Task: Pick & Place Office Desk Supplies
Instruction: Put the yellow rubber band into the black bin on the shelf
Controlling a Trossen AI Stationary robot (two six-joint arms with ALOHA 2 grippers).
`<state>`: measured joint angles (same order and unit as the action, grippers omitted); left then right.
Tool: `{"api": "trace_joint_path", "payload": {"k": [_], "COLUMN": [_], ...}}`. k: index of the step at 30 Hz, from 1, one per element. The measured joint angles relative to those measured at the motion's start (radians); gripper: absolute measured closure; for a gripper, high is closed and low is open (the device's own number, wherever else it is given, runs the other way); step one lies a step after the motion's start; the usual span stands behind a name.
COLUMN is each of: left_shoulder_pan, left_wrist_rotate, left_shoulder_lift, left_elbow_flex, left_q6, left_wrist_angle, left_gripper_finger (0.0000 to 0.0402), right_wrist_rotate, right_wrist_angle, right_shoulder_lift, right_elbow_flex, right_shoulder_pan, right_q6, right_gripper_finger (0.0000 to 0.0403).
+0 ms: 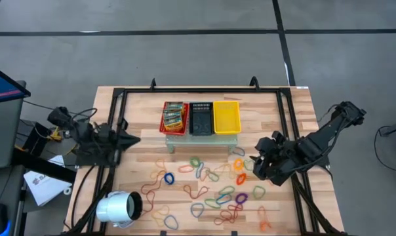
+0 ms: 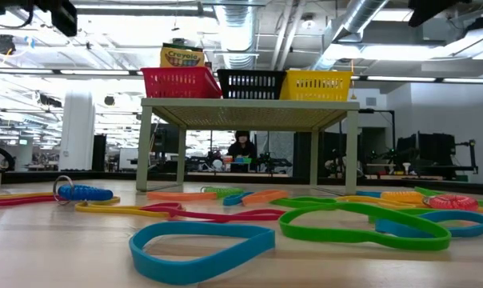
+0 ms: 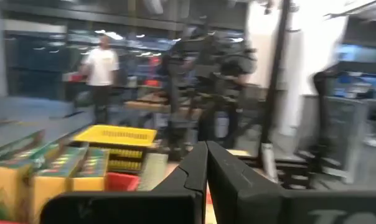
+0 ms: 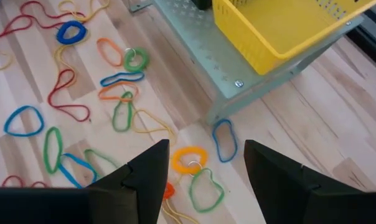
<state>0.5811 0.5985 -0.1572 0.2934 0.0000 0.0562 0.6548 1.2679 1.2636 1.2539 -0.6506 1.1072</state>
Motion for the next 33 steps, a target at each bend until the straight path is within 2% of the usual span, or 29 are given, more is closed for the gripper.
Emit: {"api": "trace_joint_path", "payload": {"k": [3, 7, 11, 17, 21, 26, 29, 33], "left_shoulder_pan": [0.0, 0.0, -0.01, -0.047, -0.102, -0.168, -0.181, -0.183], "left_wrist_rotate": [0.029, 0.064, 0.055, 0.049, -0.006, -0.108, -0.125, -0.17], "left_shoulder_lift": [-0.138, -0.349, -0.532, -0.743, -0.844, -0.922, -0.951, -0.99], "left_elbow_flex": [0.034, 0.132, 0.259, 0.441, 0.505, 0.512, 0.512, 0.512], "left_q6": [-0.034, -0.123, -0.266, -0.505, -0.619, -0.723, -0.725, -0.711], "left_wrist_angle": [-0.021, -0.094, -0.27, -0.592, -0.722, -0.822, -0.85, -0.842], "left_gripper_finger": [0.0401, 0.0401, 0.0401, 0.0401, 0.0401, 0.0387, 0.0356, 0.0292], "right_wrist_rotate": [0.004, 0.073, 0.09, 0.156, 0.18, 0.184, 0.184, 0.181], "right_wrist_angle": [-0.001, -0.012, -0.032, -0.078, -0.087, -0.104, -0.102, -0.104], "right_shoulder_lift": [0.0, -0.012, -0.093, -0.243, -0.287, -0.304, -0.302, -0.302], "right_elbow_flex": [-0.023, -0.088, -0.099, -0.099, -0.117, -0.2, -0.244, -0.276], "right_shoulder_pan": [-0.004, -0.033, -0.038, -0.066, -0.078, -0.082, -0.08, -0.084], "right_q6": [-0.001, -0.019, -0.068, -0.129, -0.131, -0.098, -0.058, -0.008], "right_gripper_finger": [0.0198, 0.0199, 0.0211, 0.023, 0.0234, 0.0224, 0.0213, 0.0199]}}
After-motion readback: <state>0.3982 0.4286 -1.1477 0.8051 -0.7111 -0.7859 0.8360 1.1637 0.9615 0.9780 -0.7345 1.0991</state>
